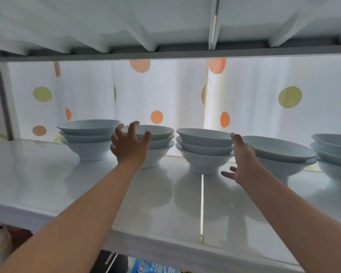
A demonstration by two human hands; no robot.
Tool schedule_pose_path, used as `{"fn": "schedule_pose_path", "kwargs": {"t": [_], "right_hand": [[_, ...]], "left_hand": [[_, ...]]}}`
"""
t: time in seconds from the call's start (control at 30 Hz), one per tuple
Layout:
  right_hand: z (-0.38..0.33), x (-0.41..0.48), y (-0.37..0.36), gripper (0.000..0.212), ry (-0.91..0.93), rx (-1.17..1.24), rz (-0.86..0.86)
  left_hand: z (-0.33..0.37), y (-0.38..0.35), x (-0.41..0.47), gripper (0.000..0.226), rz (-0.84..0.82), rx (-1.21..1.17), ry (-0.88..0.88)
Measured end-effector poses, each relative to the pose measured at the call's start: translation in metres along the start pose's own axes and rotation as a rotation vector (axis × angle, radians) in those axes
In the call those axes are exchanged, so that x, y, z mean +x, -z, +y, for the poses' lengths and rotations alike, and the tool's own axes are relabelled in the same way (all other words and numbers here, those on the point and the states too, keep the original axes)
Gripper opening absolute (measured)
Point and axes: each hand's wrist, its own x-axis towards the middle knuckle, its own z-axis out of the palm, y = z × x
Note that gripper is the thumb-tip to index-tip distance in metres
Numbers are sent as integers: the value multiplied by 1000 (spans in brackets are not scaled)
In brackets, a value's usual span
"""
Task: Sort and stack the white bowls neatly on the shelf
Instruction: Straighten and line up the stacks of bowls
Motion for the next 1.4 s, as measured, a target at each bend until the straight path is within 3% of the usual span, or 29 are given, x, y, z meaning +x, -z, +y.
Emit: {"fn": "schedule_pose_path", "kwargs": {"t": [0.17, 0.27, 0.47, 0.67, 1.4], "right_hand": [[5, 22, -15, 68, -11, -27, 0], [7, 33, -15, 63, -10, 0, -46], [8, 48, -21, 47, 29, 8, -39], [8, 54, -22, 29, 57, -49, -68], [14, 58, -32, 36, 76, -114, -117]], "left_hand": [[-14, -6, 15, 65, -116, 294, -452], [1, -9, 26, 62, -251, 390, -615], [19, -5, 42, 50, -425, 599, -616], [20, -1, 43, 41, -439, 640, -577], [4, 14, 49, 42, -423, 659, -594]]}}
